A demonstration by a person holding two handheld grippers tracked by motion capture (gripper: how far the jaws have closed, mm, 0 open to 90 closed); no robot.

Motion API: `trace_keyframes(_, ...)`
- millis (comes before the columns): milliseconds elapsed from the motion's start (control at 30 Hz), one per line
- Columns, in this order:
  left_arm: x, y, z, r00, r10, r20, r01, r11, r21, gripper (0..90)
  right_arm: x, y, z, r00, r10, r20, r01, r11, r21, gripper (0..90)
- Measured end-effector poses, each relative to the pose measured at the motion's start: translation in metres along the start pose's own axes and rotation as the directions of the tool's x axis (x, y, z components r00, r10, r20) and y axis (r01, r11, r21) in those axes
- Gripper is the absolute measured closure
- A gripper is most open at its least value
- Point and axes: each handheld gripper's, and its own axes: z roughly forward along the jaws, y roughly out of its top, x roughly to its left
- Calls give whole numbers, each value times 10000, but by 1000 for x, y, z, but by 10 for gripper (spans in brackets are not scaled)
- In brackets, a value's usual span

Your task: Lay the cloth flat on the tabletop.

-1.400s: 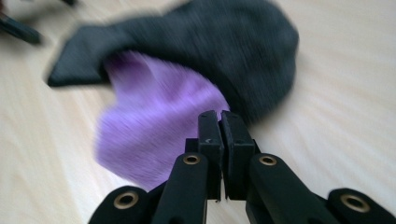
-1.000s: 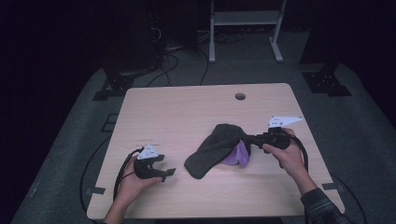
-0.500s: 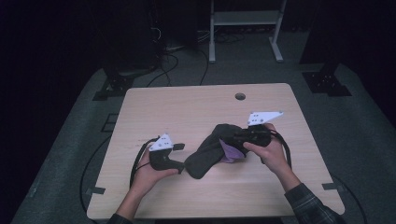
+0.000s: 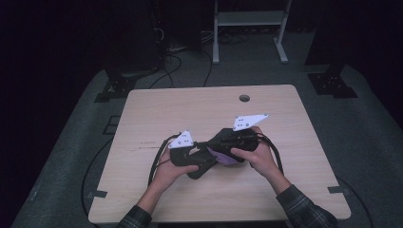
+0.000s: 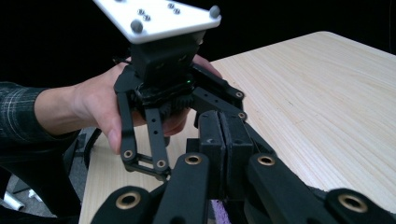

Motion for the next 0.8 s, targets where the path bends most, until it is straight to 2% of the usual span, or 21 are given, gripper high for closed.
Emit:
trace_keyframes(67, 0, 1, 3, 9999, 42, 118, -42, 10000, -25, 470, 0, 0, -1, 10000, 10, 6, -10, 10000, -19, 882)
trace_keyframes(200, -1, 3, 7, 9987, -294, 424, 297, 9995, -78, 691, -2, -1, -4, 9999, 99, 32, -98, 9999, -97, 882)
trace_keyframes(300, -1, 5, 8, 9983, -404, 413, 410, 9991, -120, 822, -3, -2, -4, 9998, 188, 15, -188, 9998, -115, 880)
trace_keyframes(400, 0, 5, 4, 9978, -577, 326, 583, 9982, -162, 843, -3, -2, -5, 9999, 149, 23, -148, 9997, -185, 866)
trace_keyframes(433, 1, 5, 1, 9972, -702, 275, 711, 9970, -313, 847, -5, -2, -8, 9999, 77, 68, -75, 9995, -303, 804)
trace_keyframes(533, 3, 6, -6, 9967, -792, 186, 801, 9956, -497, 848, -6, -3, -13, 9997, 28, 248, -19, 9993, -366, 776)
trace_keyframes(567, 5, 6, -10, 9962, -864, 128, 870, 9945, -577, 848, -10, -6, -23, 9980, 95, 621, -70, 9991, -411, 754)
trace_keyframes(633, 10, 5, -21, 9947, -1023, -101, 1011, 9913, -848, 848, -15, -10, -32, 9955, 193, 928, -152, 9989, -449, 734)
trace_keyframes(733, 15, 6, -32, 9919, -1228, -316, 1182, 9856, -1212, 849, -25, -25, -47, 9857, 357, 1649, -327, 9992, -211, 720)
trace_keyframes(800, 19, 6, -38, 9905, -1274, -512, 1193, 9831, -1387, 849, -30, -38, -54, 9803, 549, 1899, -554, 9985, -29, 713)
